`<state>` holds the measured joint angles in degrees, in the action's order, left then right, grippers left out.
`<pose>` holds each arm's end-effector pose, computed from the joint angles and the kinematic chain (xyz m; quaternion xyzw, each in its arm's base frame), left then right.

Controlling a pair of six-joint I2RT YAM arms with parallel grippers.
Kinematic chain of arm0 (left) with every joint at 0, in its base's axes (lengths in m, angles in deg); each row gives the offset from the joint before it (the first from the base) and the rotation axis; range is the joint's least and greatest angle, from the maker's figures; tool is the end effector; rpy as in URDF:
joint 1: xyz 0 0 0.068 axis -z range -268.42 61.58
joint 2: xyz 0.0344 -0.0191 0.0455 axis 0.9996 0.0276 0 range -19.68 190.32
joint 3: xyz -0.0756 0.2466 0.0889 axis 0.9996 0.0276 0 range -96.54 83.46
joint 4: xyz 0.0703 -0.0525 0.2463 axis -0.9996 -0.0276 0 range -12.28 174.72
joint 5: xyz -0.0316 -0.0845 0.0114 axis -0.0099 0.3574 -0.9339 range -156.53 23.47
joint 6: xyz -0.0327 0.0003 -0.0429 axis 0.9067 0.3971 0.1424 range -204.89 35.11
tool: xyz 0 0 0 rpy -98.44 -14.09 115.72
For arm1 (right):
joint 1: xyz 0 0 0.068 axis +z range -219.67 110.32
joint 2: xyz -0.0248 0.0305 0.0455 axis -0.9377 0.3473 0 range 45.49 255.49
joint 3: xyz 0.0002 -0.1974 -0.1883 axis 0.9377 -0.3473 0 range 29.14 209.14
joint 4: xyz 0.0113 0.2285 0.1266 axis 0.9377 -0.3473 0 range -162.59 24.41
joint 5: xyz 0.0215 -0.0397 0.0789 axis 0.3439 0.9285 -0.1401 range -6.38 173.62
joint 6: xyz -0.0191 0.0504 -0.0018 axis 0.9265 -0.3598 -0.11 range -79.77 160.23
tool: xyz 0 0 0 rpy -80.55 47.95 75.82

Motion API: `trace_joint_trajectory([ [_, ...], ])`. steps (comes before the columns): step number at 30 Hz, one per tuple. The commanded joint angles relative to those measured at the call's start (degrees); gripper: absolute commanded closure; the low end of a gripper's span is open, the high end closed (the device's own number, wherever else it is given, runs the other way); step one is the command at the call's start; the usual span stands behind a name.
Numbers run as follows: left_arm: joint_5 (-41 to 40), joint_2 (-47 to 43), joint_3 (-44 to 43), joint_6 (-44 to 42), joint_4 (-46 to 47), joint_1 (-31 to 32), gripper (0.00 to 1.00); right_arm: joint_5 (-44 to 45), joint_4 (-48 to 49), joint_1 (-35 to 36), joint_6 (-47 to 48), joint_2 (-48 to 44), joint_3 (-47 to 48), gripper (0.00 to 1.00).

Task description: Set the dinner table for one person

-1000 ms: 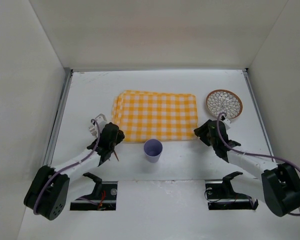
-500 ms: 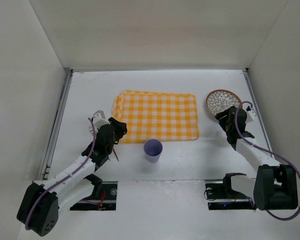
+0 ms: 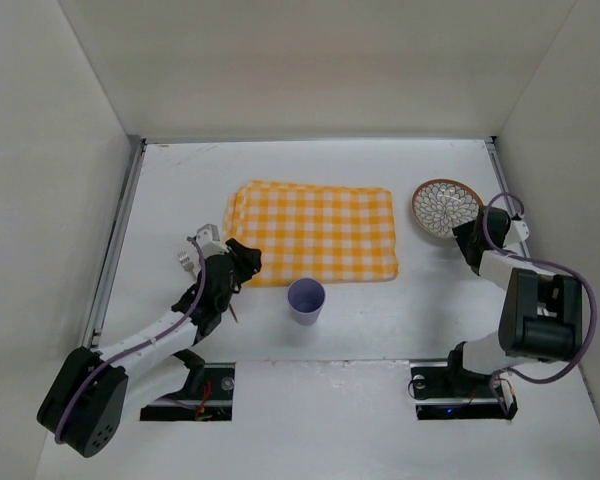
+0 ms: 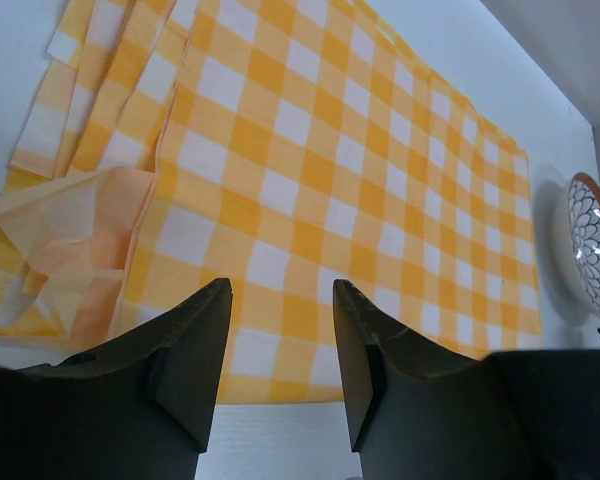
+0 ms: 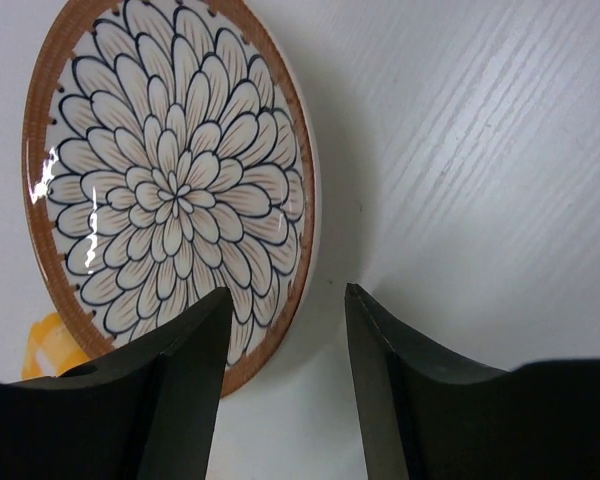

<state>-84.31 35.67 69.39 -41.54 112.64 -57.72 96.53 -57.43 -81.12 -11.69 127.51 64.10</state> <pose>0.1764 -0.0920 0.1892 -0.1806 0.7599 -0.2721 0.5620 0.2717 -0.0631 0.1683 0.5121 0.7374 0.0531 0.4372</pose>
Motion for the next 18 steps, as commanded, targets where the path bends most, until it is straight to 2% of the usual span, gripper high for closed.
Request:
trace_joint_trajectory([
  [1,2.04,-0.68,0.53,-0.03,5.21,-0.42,0.57,-2.36,5.54,-1.35,-1.60,2.70,3.18,0.48],
  [4,2.14,-1.56,0.97,0.33,5.21,-0.86,0.57,-3.50,5.81,-1.61,-2.39,4.90,4.23,0.55],
  [10,2.66,-1.13,1.06,1.03,5.21,-1.30,0.56,-6.39,7.03,-2.66,-4.41,10.43,6.00,0.62],
  [12,2.66,-0.42,1.06,1.21,5.21,-1.74,0.56,-8.24,8.88,-3.37,-5.38,12.02,5.65,0.71],
  [13,2.66,-0.25,1.06,1.38,5.30,-1.91,0.56,-9.64,9.93,-4.07,-6.34,12.37,5.04,0.81],
  [14,2.66,-0.16,1.06,1.47,5.30,-1.92,0.56,-10.09,11.07,-4.42,-6.87,12.03,4.25,0.86],
  [18,2.40,-0.16,1.23,1.47,5.83,-2.18,0.56,-10.62,16.09,-5.56,-7.75,6.42,0.64,0.93],
])
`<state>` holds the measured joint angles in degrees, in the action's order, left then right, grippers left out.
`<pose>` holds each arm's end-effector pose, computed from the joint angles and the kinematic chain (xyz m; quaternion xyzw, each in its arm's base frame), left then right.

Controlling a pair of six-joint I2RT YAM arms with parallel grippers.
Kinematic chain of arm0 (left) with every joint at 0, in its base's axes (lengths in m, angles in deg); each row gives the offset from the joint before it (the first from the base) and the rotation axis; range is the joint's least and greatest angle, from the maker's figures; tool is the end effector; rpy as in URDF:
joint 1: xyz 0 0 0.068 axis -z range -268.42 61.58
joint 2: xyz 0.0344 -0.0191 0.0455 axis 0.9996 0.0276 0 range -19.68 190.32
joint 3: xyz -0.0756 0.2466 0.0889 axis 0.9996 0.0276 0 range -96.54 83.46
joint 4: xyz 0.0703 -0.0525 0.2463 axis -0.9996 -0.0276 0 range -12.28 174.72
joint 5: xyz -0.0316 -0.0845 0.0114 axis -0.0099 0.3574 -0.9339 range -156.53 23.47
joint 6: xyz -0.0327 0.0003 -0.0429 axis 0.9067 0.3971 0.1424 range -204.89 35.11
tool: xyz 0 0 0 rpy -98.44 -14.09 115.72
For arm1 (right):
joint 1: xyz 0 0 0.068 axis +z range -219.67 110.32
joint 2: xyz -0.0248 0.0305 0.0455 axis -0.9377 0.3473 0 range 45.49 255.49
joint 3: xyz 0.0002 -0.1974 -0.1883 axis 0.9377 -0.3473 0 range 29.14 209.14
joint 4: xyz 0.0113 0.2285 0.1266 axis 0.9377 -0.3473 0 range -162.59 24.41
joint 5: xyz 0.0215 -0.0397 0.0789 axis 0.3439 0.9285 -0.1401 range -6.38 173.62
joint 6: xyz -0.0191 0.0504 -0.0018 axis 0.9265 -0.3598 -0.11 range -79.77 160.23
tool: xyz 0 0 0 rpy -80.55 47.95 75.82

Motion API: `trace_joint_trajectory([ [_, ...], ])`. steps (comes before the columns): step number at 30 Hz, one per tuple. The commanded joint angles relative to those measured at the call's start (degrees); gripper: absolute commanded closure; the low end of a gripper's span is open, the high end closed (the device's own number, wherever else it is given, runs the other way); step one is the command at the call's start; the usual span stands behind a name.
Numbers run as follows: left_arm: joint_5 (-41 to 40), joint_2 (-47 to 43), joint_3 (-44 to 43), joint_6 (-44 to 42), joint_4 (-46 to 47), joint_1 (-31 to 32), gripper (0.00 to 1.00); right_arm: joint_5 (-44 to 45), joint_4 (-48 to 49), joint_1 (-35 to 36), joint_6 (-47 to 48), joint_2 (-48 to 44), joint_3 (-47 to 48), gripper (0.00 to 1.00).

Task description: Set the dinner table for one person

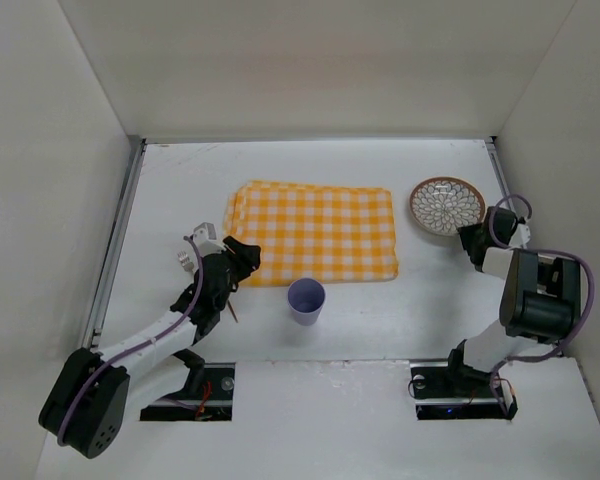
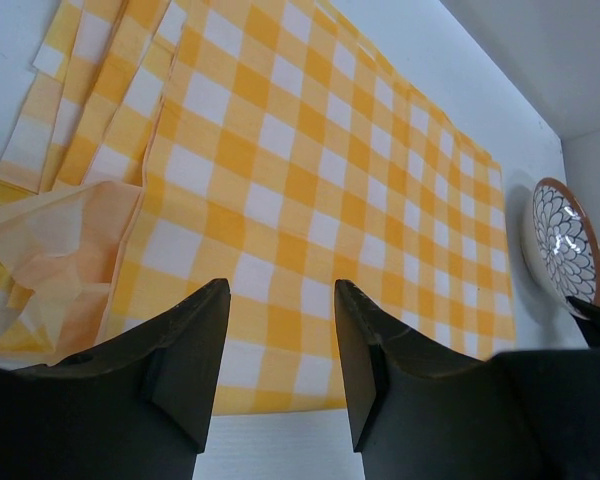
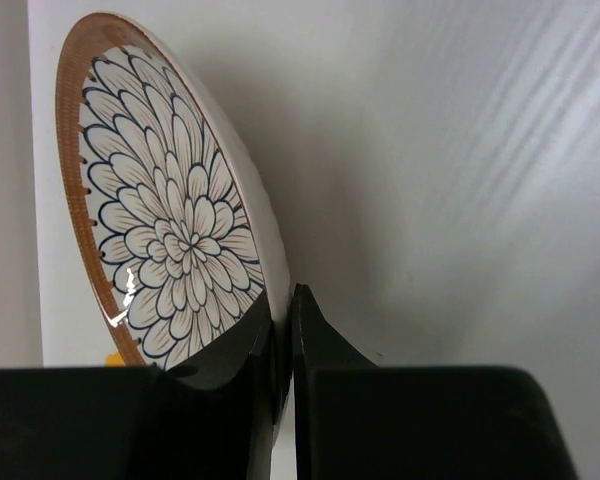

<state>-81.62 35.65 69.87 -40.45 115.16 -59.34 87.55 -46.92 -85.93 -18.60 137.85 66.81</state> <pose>0.1784 -0.0885 0.1911 -0.1849 0.7487 -0.2948 0.5643 0.2970 -0.0892 0.1477 0.5550 0.6966 0.1363 0.4337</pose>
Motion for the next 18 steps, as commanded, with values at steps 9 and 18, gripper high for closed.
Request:
trace_joint_trajectory([
  [9,0.33,-0.31,1.10,1.17,3.75,-1.61,0.55,-9.54,6.64,4.06,-1.20,-21.77,-1.02,0.94],
  [18,0.15,-5.58,2.51,1.34,3.40,-2.85,0.54,-11.84,6.63,28.57,-0.41,-18.10,3.46,0.93],
])
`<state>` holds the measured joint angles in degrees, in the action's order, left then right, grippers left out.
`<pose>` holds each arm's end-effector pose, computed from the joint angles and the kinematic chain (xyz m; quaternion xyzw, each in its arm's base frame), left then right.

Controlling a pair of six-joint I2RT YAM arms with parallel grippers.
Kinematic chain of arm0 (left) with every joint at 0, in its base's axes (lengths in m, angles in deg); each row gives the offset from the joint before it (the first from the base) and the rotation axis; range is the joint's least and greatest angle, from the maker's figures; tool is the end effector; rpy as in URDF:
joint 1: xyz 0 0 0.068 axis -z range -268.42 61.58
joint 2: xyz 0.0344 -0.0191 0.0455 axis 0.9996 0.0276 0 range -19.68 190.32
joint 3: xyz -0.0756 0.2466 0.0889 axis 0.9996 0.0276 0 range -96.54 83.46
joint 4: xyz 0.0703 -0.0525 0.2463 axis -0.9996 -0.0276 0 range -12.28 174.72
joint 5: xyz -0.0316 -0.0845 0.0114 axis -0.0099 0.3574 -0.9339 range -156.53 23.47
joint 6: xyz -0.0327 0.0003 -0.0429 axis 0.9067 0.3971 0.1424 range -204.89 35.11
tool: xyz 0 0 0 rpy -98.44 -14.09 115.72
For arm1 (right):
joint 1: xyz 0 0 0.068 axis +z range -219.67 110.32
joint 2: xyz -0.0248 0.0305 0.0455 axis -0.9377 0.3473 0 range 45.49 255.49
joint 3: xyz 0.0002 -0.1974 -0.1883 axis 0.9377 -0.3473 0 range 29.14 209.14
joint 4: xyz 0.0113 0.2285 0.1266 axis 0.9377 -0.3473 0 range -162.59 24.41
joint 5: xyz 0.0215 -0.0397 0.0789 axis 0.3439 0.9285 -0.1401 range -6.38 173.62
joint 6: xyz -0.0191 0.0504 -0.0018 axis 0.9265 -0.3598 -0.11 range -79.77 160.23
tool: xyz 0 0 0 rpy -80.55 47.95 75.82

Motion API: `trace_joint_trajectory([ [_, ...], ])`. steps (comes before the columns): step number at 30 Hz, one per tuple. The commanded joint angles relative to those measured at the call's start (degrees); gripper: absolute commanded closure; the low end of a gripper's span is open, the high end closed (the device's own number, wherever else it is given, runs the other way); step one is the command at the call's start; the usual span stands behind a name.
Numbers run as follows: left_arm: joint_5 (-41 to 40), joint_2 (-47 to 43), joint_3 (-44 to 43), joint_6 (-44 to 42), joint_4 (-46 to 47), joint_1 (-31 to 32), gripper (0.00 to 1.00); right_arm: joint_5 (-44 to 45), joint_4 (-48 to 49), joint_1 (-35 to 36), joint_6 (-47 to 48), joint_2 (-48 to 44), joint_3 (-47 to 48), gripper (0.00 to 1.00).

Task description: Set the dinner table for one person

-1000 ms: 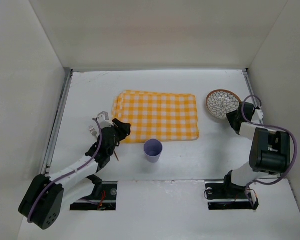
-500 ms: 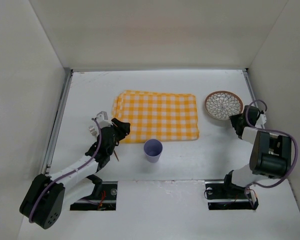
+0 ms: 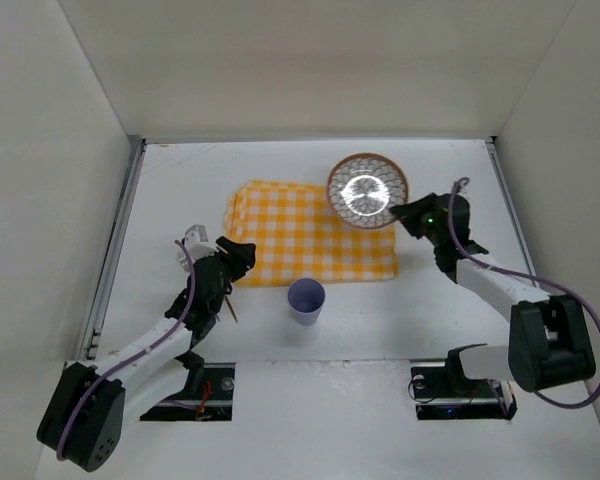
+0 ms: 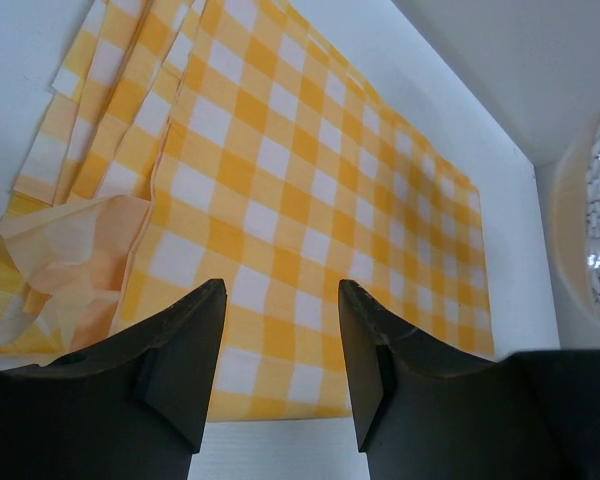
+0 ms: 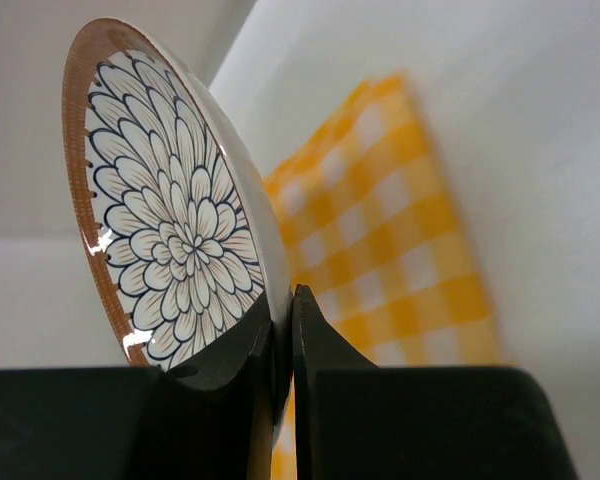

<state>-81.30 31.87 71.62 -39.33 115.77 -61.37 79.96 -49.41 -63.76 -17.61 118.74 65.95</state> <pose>0.1733 -0.0782 0.1936 -0.2036 0.7290 -0.3041 0.5785 0.2777 0.0310 0.2312 0.3426 0.7453 0.3241 0.4714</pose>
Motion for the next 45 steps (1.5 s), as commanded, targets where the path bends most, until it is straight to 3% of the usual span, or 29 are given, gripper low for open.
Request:
trace_joint_trajectory([
  [1,-0.26,-1.98,0.94,0.23,2.96,-0.90,0.53,-4.08,9.13,9.04,-1.39,2.32,5.27,0.93],
  [10,-0.53,-2.59,1.55,0.41,3.14,-1.60,0.53,-3.81,8.78,21.28,0.98,14.27,14.33,0.91],
  [23,-0.09,-2.42,1.73,0.85,3.14,-2.13,0.53,-3.63,6.23,22.60,1.33,23.60,17.85,0.91],
  [38,0.43,-2.68,1.90,1.20,3.05,-2.66,0.53,-5.04,3.94,24.45,1.68,25.36,16.71,0.89],
  [40,0.53,-3.12,1.90,1.20,2.62,-2.75,0.53,-4.43,3.68,24.45,1.60,25.88,16.53,0.84],
  [45,0.61,-3.12,1.90,1.28,2.61,-2.83,0.53,-2.32,0.52,24.28,3.17,24.31,15.83,0.42],
])
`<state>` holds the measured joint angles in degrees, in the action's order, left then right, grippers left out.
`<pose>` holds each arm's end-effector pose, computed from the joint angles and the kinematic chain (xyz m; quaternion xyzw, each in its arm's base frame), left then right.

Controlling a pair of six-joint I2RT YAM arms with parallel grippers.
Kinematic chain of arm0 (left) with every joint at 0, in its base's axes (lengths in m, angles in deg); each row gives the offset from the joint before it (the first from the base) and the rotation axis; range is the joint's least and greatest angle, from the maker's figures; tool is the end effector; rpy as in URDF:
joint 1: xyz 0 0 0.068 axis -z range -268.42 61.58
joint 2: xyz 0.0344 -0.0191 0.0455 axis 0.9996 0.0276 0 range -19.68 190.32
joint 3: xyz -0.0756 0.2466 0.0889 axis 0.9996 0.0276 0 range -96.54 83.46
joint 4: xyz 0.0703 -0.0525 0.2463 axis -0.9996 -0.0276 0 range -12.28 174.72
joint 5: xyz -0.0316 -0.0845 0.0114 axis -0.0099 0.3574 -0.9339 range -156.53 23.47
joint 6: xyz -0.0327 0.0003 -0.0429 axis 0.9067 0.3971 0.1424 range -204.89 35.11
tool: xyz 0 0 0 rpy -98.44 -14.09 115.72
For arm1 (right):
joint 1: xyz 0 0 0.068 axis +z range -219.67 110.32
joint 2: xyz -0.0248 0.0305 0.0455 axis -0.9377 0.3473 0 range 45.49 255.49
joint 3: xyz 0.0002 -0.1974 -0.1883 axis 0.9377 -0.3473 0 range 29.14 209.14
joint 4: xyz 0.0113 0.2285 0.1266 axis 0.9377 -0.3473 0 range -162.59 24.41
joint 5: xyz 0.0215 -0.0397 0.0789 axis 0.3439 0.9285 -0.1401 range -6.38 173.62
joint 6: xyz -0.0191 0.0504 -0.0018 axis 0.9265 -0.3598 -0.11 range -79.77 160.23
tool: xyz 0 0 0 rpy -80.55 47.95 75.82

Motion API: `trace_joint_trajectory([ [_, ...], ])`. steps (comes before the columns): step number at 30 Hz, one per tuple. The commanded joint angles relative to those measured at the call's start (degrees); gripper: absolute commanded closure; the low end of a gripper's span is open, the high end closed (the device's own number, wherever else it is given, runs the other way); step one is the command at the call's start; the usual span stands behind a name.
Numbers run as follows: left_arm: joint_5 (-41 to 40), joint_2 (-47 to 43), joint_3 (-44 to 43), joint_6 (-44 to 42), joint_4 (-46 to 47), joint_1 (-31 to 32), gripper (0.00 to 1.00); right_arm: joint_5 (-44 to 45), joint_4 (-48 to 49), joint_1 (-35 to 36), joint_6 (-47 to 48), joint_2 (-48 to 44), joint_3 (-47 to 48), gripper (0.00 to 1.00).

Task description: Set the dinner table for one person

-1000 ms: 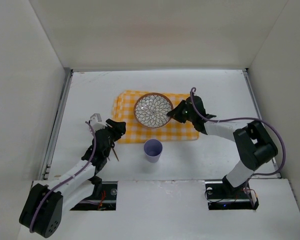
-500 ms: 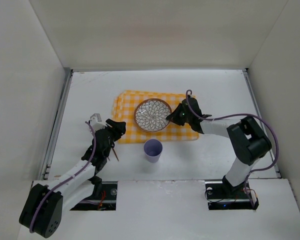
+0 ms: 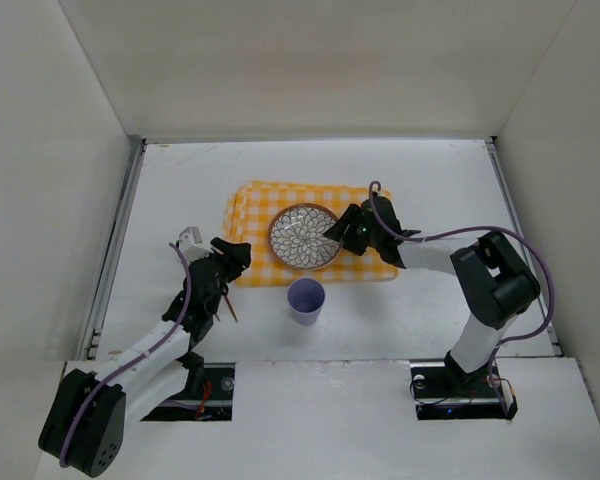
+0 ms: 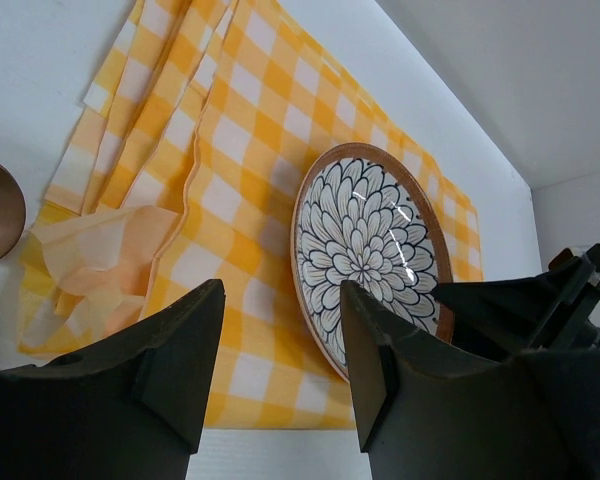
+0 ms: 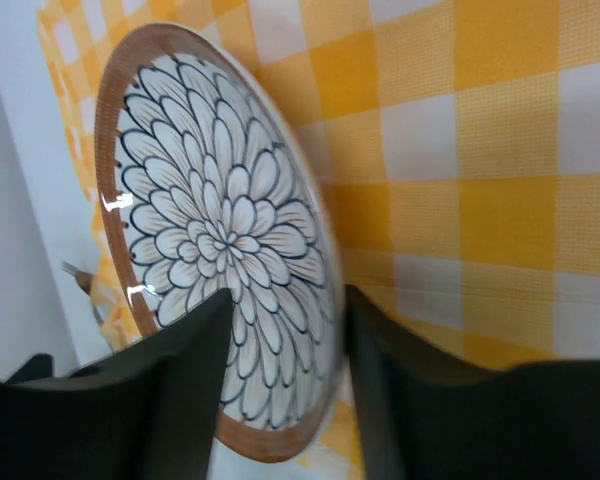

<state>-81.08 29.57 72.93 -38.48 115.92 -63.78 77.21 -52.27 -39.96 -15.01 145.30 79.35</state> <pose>0.1709 -0.0685 0.1929 -0.2228 0.7168 -0.3024 0.5875 0.3087 0.1807 0.1613 0.1721 0.8743 0.3415 0.2990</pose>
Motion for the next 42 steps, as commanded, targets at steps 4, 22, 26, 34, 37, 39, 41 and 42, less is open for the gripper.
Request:
trace_joint_trajectory([
  [4,0.31,-1.09,0.50,0.35,2.46,0.10,0.53,4.73,-3.19,0.65,5.13,-7.34,0.94,0.32],
  [22,1.19,-0.47,0.07,0.61,2.46,0.62,0.52,20.21,-33.94,21.28,22.19,-40.14,0.12,0.81],
  [26,0.66,-1.18,0.24,0.52,2.46,0.63,0.52,24.33,-40.82,28.85,24.21,-35.31,5.58,0.77],
  [34,0.92,-0.13,0.24,0.69,2.55,0.54,0.52,26.80,-42.94,34.22,27.12,-27.40,9.72,0.51],
  [37,1.10,-0.21,0.07,0.70,2.55,0.71,0.52,26.80,-42.59,34.22,28.35,-24.67,10.60,0.53],
  [39,0.57,-0.56,0.15,0.43,2.55,0.80,0.52,26.89,-42.42,34.22,28.44,-23.00,11.22,0.58],
  [41,0.92,-0.30,0.33,0.70,2.64,0.27,0.52,26.54,-41.63,34.22,28.52,-21.59,11.83,0.68],
  [42,1.10,-0.13,0.33,0.70,2.55,0.18,0.52,26.54,-41.36,34.22,28.52,-21.07,12.10,0.75],
])
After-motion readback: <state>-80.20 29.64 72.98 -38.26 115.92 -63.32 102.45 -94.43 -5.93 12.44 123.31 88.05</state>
